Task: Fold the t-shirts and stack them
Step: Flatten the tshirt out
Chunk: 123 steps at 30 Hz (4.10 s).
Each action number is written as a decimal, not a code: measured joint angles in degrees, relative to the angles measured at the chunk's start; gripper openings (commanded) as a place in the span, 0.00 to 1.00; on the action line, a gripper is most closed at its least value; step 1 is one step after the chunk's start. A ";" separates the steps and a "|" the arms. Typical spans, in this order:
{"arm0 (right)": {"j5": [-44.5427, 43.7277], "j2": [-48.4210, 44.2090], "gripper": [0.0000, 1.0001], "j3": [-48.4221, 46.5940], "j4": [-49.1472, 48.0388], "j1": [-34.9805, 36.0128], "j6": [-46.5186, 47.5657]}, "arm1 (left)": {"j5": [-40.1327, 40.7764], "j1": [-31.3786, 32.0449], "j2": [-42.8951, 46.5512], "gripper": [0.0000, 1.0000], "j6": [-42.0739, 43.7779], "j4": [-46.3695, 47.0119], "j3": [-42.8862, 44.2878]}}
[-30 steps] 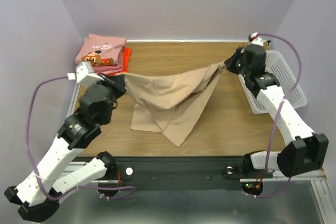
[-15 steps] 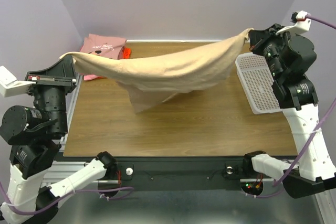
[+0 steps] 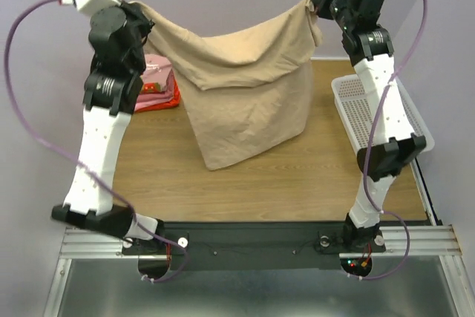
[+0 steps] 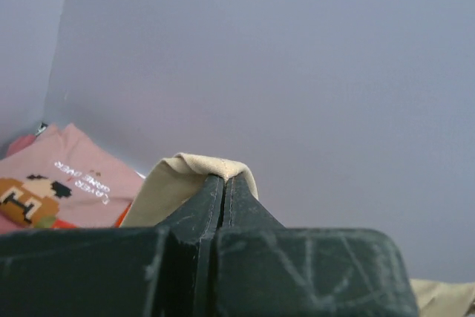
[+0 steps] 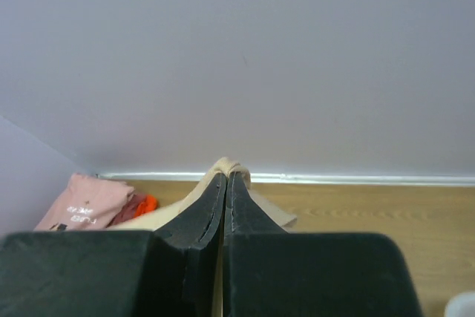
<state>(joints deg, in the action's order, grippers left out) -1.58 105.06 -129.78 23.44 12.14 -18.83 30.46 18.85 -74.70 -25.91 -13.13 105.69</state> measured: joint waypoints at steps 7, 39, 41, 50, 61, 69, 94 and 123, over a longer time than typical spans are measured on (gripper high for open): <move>2.05 10.10 0.00 -16.02 -2.03 -0.04 1.99 | -21.86 -10.10 -19.98 0.00 -2.10 -6.05 23.06; -8.39 -34.01 1.00 79.65 3.13 -0.11 -3.04 | -14.71 -20.20 9.31 0.78 -16.59 -15.96 -53.33; -6.43 -34.51 1.00 79.14 3.10 -0.11 -2.86 | -16.72 -20.20 9.70 0.78 -16.59 -13.84 -53.83; 4.31 -35.23 1.00 79.34 1.36 3.13 -3.06 | -23.04 -10.84 8.33 0.78 -16.50 -3.56 -57.72; 7.08 -34.58 1.00 86.58 -1.49 17.99 -6.99 | -25.92 1.53 -4.46 0.77 -15.78 1.92 -60.02; 6.10 -33.92 1.00 91.38 -1.95 22.45 -10.16 | -26.60 5.25 -1.92 0.78 -17.14 4.39 -69.05; -3.63 -6.80 1.00 71.52 -6.73 14.86 -11.58 | -16.06 2.58 -30.25 0.79 -11.76 7.69 -42.03; 2.56 -15.30 1.00 70.01 -17.81 63.43 -14.45 | -28.09 7.48 -50.10 0.79 1.42 3.98 -10.71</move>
<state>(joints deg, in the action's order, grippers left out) 0.97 89.76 -59.77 5.63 75.57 -33.28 2.37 26.33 -124.79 -24.49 -9.15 94.98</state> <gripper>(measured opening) 0.998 0.786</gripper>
